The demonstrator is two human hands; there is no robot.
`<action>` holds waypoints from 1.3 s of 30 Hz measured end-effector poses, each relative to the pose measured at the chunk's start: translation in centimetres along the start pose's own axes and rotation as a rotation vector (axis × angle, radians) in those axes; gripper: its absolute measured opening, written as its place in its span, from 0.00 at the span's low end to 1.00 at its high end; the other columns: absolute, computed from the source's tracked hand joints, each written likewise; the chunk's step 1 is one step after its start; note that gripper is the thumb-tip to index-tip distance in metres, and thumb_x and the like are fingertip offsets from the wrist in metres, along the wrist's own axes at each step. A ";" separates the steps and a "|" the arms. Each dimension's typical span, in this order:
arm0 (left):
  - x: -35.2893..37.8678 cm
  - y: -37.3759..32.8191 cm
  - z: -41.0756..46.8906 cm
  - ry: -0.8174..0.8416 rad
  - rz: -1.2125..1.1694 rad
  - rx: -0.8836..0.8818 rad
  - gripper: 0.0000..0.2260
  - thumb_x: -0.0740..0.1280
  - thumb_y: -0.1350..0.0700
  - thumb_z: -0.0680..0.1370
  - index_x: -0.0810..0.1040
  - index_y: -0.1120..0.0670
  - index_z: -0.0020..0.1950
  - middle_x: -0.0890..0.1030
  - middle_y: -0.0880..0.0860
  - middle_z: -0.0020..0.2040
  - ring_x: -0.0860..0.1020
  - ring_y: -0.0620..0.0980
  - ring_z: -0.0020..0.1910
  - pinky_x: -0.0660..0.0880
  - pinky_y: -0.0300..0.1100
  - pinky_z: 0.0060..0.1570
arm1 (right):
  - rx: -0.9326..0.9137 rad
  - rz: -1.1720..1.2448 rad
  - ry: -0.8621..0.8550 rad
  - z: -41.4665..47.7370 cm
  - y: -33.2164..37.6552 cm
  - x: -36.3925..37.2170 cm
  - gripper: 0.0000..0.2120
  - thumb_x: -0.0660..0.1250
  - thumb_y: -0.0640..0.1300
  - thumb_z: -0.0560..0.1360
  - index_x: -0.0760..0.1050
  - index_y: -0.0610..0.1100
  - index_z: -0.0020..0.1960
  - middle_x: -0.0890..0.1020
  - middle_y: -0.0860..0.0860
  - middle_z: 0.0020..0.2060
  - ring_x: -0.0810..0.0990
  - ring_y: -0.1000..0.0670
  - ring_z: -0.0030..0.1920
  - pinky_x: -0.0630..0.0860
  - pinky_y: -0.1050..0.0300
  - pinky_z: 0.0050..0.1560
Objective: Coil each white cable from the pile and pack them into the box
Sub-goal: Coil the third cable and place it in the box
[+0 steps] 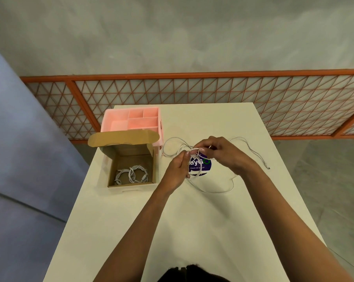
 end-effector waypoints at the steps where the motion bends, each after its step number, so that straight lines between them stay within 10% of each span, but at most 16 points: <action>1: 0.0 0.1 0.0 -0.003 0.025 0.013 0.14 0.52 0.52 0.84 0.73 0.57 0.59 0.72 0.43 0.31 0.74 0.36 0.29 0.73 0.39 0.35 | -0.002 0.029 0.003 0.0 0.1 -0.2 0.11 0.63 0.38 0.78 0.81 0.51 0.46 0.77 0.42 0.51 0.76 0.57 0.43 0.72 0.67 0.44; 12: 0.7 -0.2 -0.6 0.029 0.000 0.048 0.12 0.51 0.53 0.84 0.68 0.46 0.42 0.67 0.57 0.37 0.71 0.39 0.28 0.69 0.34 0.31 | 0.234 0.329 -0.146 0.2 -2.6 -1.9 0.08 0.63 0.40 0.79 0.81 0.46 0.46 0.80 0.55 0.44 0.72 0.56 0.47 0.68 0.65 0.44; 17: 1.1 0.3 -0.4 0.032 0.006 -0.002 0.11 0.52 0.53 0.84 0.72 0.55 0.54 0.75 0.66 0.50 0.72 0.61 0.43 0.69 0.32 0.29 | 0.237 0.376 -0.182 0.0 -2.7 -1.9 0.07 0.62 0.38 0.79 0.79 0.42 0.49 0.79 0.54 0.41 0.73 0.58 0.41 0.69 0.74 0.33; 23: 0.9 -0.7 -0.7 0.041 -0.083 0.072 0.10 0.52 0.56 0.84 0.69 0.59 0.49 0.73 0.48 0.38 0.72 0.37 0.27 0.67 0.34 0.28 | 0.263 0.501 -0.277 0.3 -4.9 -1.9 0.09 0.62 0.36 0.79 0.79 0.43 0.44 0.76 0.50 0.36 0.71 0.54 0.34 0.69 0.67 0.33; 27: 1.4 -0.9 -1.1 0.055 -0.175 0.037 0.09 0.54 0.56 0.84 0.69 0.58 0.47 0.72 0.43 0.29 0.70 0.38 0.23 0.66 0.32 0.27 | 0.268 0.660 -0.335 0.2 -5.9 -1.2 0.09 0.61 0.36 0.79 0.78 0.41 0.45 0.76 0.47 0.35 0.75 0.54 0.35 0.76 0.67 0.36; 34: 1.1 0.0 -0.4 -0.074 -0.139 0.023 0.07 0.69 0.50 0.76 0.75 0.52 0.45 0.82 0.56 0.46 0.81 0.55 0.47 0.72 0.35 0.34 | 0.218 0.697 -0.346 0.3 -5.7 -0.7 0.10 0.60 0.37 0.80 0.79 0.41 0.45 0.76 0.49 0.33 0.77 0.56 0.33 0.76 0.66 0.40; 39: 1.1 -0.3 -0.2 -0.115 -0.210 0.022 0.05 0.68 0.53 0.78 0.77 0.54 0.48 0.82 0.57 0.47 0.81 0.52 0.46 0.72 0.31 0.31 | 0.254 0.762 -0.352 0.2 -5.7 -0.3 0.09 0.60 0.36 0.79 0.79 0.41 0.45 0.77 0.50 0.31 0.77 0.56 0.32 0.77 0.67 0.37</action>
Point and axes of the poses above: each hand's wrist, its own z-axis towards the middle knuckle, its own x-axis out of the palm, y = z × x, the point moved 4 cm from there along z, towards the middle knuckle
